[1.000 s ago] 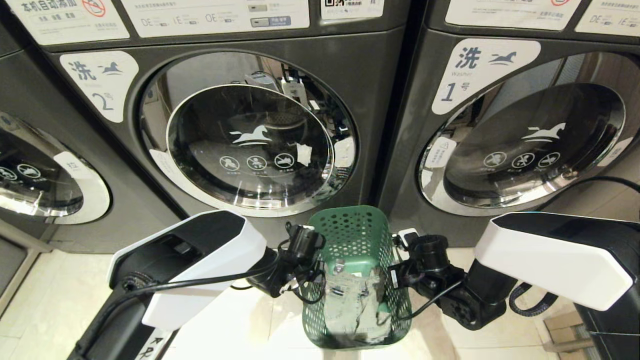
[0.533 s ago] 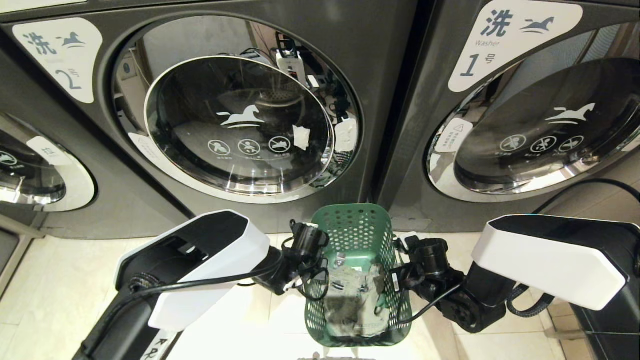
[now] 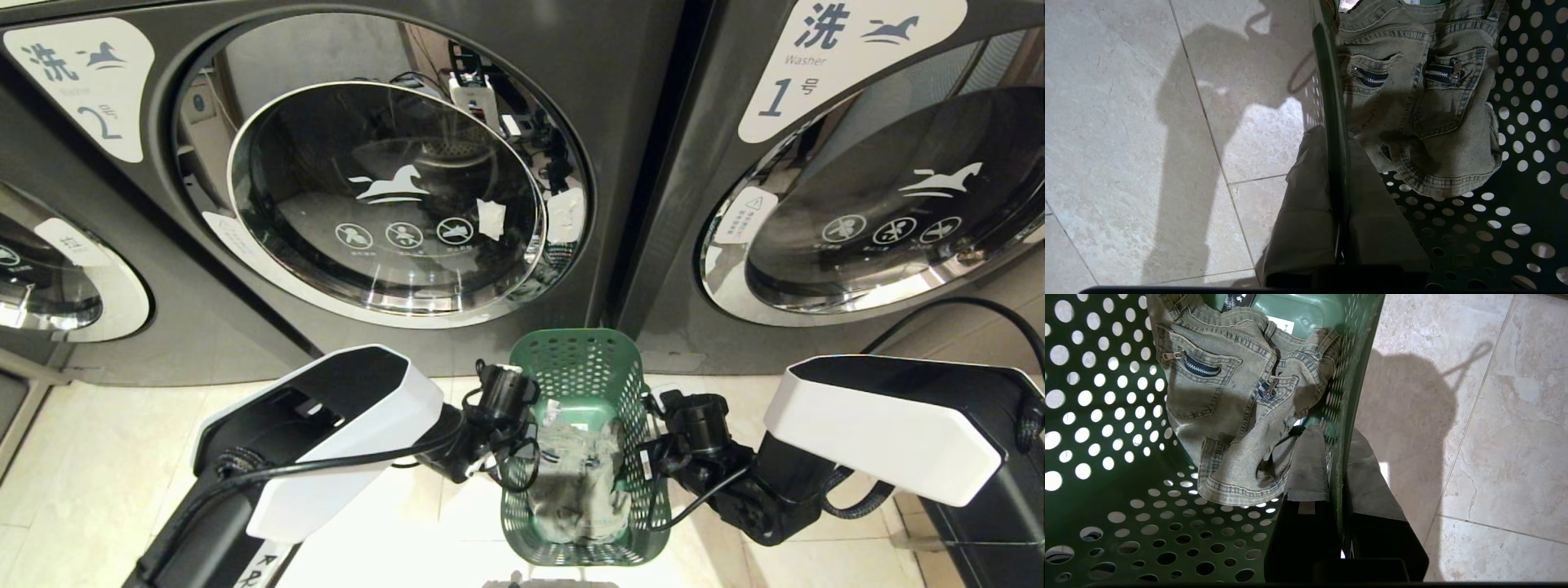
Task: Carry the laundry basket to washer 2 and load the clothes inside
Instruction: Pick up the clothes basket and put it beside the washing machine
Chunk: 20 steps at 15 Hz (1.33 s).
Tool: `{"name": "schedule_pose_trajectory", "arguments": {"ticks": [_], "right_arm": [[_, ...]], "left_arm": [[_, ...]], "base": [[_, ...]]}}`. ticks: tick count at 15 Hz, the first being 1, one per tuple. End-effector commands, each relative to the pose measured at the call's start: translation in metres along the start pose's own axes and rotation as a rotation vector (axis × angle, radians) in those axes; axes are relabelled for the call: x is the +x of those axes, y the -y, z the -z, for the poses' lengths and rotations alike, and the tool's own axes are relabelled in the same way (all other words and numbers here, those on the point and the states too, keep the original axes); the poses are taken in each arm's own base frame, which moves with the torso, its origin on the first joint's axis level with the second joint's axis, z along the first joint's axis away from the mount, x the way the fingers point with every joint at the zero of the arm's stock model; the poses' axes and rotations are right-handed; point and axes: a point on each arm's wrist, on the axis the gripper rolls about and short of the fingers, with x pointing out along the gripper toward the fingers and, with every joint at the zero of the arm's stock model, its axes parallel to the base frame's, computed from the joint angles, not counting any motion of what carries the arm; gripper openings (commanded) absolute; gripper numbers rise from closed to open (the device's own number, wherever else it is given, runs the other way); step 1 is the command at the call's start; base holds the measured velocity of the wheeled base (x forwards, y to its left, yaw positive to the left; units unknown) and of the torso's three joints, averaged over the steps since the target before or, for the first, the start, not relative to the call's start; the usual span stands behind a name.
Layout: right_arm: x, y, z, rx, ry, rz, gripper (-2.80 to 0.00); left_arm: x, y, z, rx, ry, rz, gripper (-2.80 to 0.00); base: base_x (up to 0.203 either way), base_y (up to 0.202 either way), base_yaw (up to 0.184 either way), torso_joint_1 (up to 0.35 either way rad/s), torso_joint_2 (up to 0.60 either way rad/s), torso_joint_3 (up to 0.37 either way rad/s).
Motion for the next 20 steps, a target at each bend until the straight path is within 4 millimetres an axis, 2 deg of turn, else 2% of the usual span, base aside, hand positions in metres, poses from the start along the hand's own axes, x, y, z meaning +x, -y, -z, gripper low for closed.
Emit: {"name": "schedule_pose_trajectory", "arguments": {"ticks": [1,4,18,19,20], "right_arm": [[0.003,0.000,0.005,0.002,-0.008,0.005,-2.80],[0.009,0.004,0.008,0.012,0.017,0.019,-2.80],[0.010,0.007,0.008,0.005,0.030,0.020,-2.80],[0.010,0.007,0.008,-0.010,0.029,0.020,0.00],[0.011,0.007,0.009,-0.018,0.029,0.022,0.00]], "left_arm": [[0.000,0.000,0.000,-0.002,0.002,-0.001,-2.80],[0.000,0.001,0.001,-0.001,0.001,-0.002,-2.80],[-0.006,0.011,0.000,0.043,0.014,-0.012,-2.80],[-0.006,0.011,0.001,0.044,0.013,-0.027,-2.80],[-0.005,0.011,0.002,0.047,0.004,-0.033,0.00]], "base": [[0.000,0.000,0.000,0.000,0.00,0.000],[0.000,0.000,0.000,0.000,0.00,0.000],[0.000,0.000,0.000,0.000,0.00,0.000],[0.000,0.000,0.000,0.000,0.00,0.000],[0.000,0.000,0.000,0.000,0.00,0.000]]}}
